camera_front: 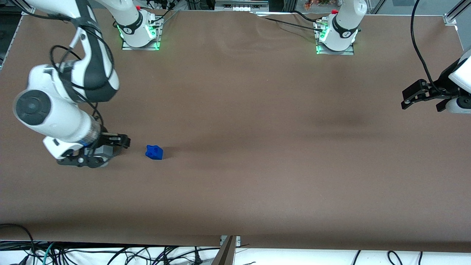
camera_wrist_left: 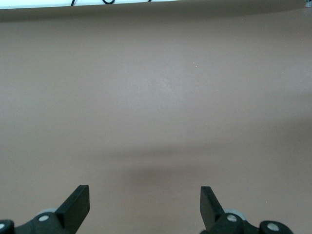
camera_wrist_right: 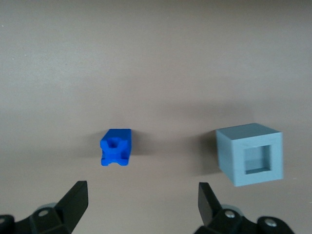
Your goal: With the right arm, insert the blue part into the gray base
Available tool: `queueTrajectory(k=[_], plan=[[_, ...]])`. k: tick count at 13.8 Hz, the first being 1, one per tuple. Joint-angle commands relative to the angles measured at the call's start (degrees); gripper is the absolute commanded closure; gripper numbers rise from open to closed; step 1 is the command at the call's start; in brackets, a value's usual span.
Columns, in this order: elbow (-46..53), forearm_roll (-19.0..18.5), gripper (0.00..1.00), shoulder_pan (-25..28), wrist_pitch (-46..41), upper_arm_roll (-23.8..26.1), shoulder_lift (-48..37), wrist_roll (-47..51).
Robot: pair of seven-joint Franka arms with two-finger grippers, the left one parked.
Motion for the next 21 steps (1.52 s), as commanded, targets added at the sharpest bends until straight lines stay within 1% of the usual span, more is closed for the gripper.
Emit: queueTrajectory(k=[1, 3, 5, 7, 17, 19, 21], plan=[[0.21, -0.27, 0.0, 1.41, 2.13, -0.05, 2.35, 3.21], [0.21, -0.18, 0.0, 1.94, 3.09, -0.05, 4.72, 4.01], [0.03, 2.53, 0.0, 2.38, 4.5, 0.04, 6.83, 4.01], [-0.14, 3.34, 0.0, 2.64, 5.47, 0.04, 8.15, 4.01], [-1.46, 3.86, 0.0, 3.43, 9.77, 0.04, 13.08, 4.19], [-2.86, 7.02, 0.0, 3.43, 11.26, 0.04, 13.17, 4.1], [-3.31, 7.12, 0.0, 3.43, 11.45, 0.04, 13.17, 4.01]])
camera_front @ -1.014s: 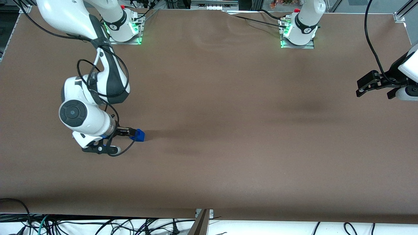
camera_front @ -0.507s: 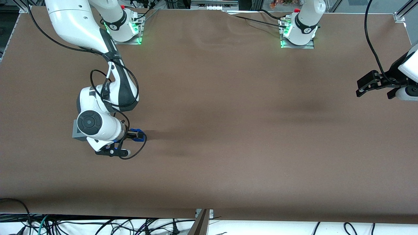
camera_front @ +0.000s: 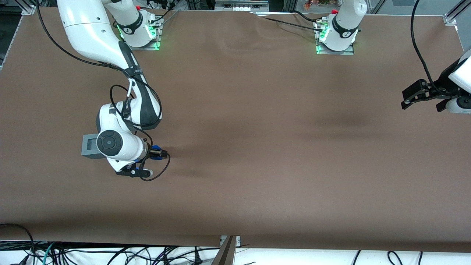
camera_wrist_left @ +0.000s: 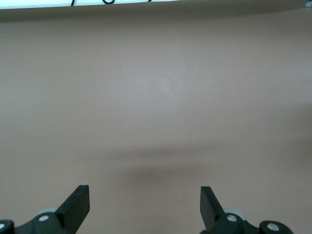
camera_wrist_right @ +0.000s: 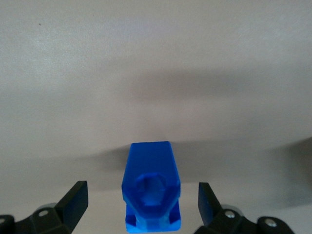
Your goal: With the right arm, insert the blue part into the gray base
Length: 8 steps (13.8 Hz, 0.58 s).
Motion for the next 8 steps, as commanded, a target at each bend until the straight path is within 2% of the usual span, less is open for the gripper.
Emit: queueTrajectory(k=[1, 4, 5, 6, 8], plan=[[-1.56, 1.12, 0.0, 0.21, 1.08, -0.06, -0.77, 0.43], [-2.18, 1.12, 0.02, 0.13, 0.55, -0.06, -0.59, 0.34], [-2.44, 1.12, 0.08, 0.04, 0.55, -0.06, -0.51, 0.34], [-2.62, 1.12, 0.26, -0.05, 0.46, -0.06, -0.59, 0.34], [-2.79, 1.12, 0.5, -0.05, 0.2, -0.06, -0.68, 0.34]])
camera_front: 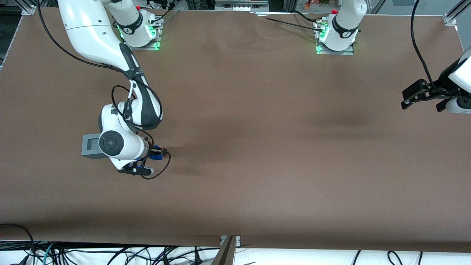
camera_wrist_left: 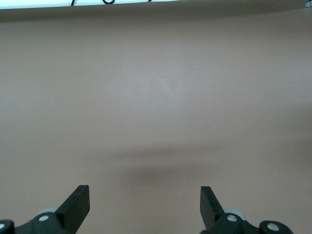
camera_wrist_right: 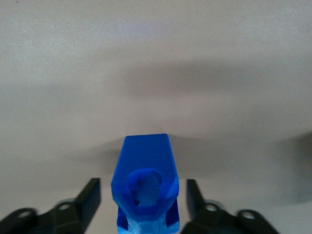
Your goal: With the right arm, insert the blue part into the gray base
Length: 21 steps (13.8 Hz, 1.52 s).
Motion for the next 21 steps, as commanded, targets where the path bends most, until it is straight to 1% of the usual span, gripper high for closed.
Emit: queueTrajectory(k=[1, 4, 6, 8, 11, 15, 18, 21], plan=[[-0.86, 0.8, 0.56, -0.03, -0.1, -0.1, -0.86, 0.22], [-0.33, 0.54, 0.57, -0.12, -0.28, -0.45, -3.31, -1.18], [0.1, 0.01, 0.56, -0.38, -2.81, -1.24, -6.04, -2.15], [0.19, 0.01, 0.56, -0.38, -6.59, -3.43, -8.06, -5.3], [0.19, 0.01, 0.56, -0.38, -11.25, -9.23, -9.91, -16.18], [-1.03, 0.27, 0.56, -0.73, -12.94, -17.31, -10.45, -30.69], [-1.65, 0.8, 0.56, -5.02, -12.41, -18.03, -9.92, -37.56], [-2.35, 0.98, 0.56, -6.01, -12.15, -17.95, -8.78, -38.54]])
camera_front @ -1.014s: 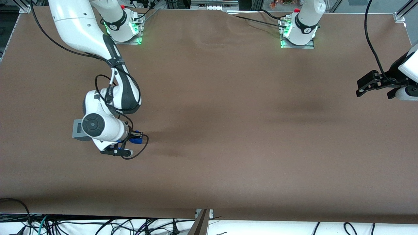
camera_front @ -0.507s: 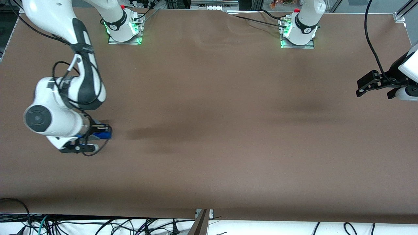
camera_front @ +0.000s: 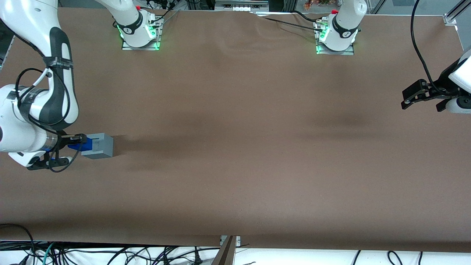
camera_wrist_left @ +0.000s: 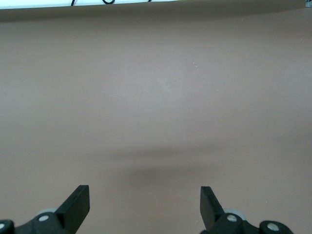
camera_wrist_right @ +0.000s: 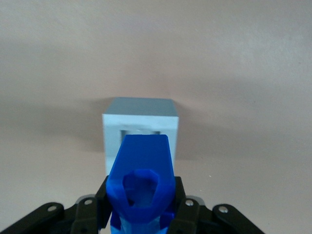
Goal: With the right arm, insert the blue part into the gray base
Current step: 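Carry the blue block over the gray base's hollow center, then lower the blue block into the gray base and open the right gripper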
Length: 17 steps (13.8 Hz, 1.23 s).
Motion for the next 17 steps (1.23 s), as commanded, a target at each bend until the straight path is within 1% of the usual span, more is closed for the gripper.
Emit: queueTrajectory(k=[1, 5, 17], plan=[[-1.25, 1.1, 0.56, 0.16, 0.66, 0.15, 0.35, -0.94], [-1.78, 3.73, 0.56, 0.16, 1.02, 0.32, 1.58, -0.94], [-1.78, 3.65, 0.56, -0.71, 3.48, 0.41, 3.69, -1.03]])
